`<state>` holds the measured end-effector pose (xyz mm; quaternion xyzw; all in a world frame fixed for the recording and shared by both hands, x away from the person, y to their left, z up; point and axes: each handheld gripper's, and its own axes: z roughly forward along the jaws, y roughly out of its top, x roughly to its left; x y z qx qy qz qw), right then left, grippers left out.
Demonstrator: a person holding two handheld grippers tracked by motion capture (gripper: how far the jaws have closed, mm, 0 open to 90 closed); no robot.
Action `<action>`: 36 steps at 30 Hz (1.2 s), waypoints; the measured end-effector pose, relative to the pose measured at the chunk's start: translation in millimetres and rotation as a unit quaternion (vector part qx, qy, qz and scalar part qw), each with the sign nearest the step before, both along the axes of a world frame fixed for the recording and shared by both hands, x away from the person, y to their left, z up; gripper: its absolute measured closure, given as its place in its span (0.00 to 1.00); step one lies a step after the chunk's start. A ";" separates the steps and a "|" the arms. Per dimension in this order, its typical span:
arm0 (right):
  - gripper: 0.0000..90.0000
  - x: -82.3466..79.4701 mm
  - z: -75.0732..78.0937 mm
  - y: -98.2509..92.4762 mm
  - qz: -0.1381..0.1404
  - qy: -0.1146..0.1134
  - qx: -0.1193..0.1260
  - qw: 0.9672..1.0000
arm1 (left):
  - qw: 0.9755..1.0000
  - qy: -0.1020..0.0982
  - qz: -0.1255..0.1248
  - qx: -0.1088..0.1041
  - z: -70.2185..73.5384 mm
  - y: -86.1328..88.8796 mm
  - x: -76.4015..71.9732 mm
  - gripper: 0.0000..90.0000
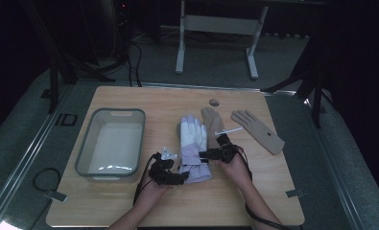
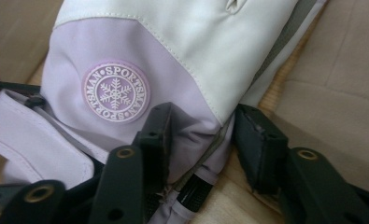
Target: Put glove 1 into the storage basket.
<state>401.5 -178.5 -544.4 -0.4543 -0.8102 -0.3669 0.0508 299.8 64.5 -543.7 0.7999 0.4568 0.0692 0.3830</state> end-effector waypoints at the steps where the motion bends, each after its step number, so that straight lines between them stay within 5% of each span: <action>1: 0.67 1.0 -1.3 -0.8 0.001 0.006 0.008 1.000 | 1.000 0.003 -0.002 -0.001 -1.0 0.5 0.5 0.28; 4: 0.73 1.7 -2.9 -2.6 0.006 0.011 0.017 1.000 | 1.000 0.006 -0.002 -0.004 -2.8 0.4 1.4 0.28; 6: 0.84 -7.0 2.9 3.1 0.015 -0.034 -0.015 0.999 | 1.000 0.010 -0.003 -0.005 -3.7 0.7 2.4 0.28; 8: 0.88 -17.8 8.4 12.4 0.025 -0.089 -0.062 0.994 | 1.000 0.013 -0.005 -0.002 -4.3 0.4 2.8 0.28; 10: 0.89 -28.2 11.2 21.4 0.028 -0.135 -0.104 0.985 | 1.000 0.017 -0.008 0.000 -5.4 0.8 3.6 0.28; 13: 0.90 -36.9 11.3 27.8 0.027 -0.173 -0.130 0.976 | 1.000 0.026 -0.009 -0.008 -7.9 2.1 4.9 0.28; 17: 0.90 -41.0 10.7 30.2 0.028 -0.191 -0.142 0.971 | 0.999 0.033 -0.018 -0.013 -8.9 1.6 6.4 0.31; 19: 0.90 -42.7 10.9 32.8 0.029 -0.201 -0.154 0.967 | 0.999 0.037 -0.028 -0.019 -9.0 1.1 6.7 0.38; 24: 0.90 -44.1 11.1 35.5 0.028 -0.208 -0.159 0.965 | 0.996 0.058 -0.053 -0.035 -8.8 0.0 8.8 0.60; 27: 0.90 -46.3 11.0 38.2 0.028 -0.220 -0.167 0.961 | 0.996 0.062 -0.061 -0.033 -6.9 -0.3 9.3 0.69; 29: 0.91 -47.8 10.7 38.9 0.024 -0.226 -0.164 0.960 | 0.996 0.053 -0.062 -0.025 -4.0 -2.2 8.1 0.77; 36: 0.91 -51.5 18.2 36.4 0.014 -0.237 -0.153 0.959 | 0.996 0.056 -0.068 -0.031 4.4 -0.3 10.9 0.82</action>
